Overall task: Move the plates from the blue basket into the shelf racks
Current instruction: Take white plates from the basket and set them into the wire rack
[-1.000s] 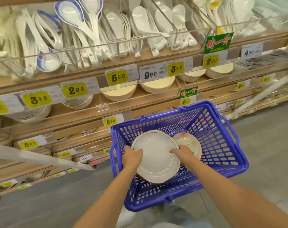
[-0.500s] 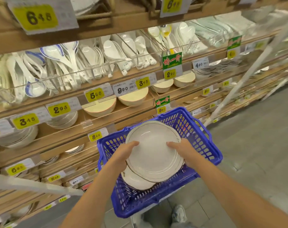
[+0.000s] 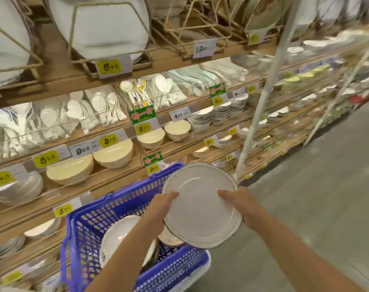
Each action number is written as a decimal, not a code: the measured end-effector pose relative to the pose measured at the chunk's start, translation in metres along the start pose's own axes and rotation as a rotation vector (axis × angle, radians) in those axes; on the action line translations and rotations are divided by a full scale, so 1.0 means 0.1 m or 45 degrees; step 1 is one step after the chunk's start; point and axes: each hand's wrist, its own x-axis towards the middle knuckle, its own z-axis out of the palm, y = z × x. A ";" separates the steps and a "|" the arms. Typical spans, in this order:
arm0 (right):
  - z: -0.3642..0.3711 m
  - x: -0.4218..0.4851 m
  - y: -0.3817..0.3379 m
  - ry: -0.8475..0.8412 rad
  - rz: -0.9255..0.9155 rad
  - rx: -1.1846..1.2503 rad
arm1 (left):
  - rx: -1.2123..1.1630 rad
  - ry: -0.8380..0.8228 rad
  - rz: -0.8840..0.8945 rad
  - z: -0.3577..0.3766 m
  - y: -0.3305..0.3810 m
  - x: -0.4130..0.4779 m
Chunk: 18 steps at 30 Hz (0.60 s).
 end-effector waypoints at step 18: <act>-1.96 0.28 -1.18 0.095 -0.253 -0.019 | -0.045 -0.088 0.238 1.93 1.06 -0.05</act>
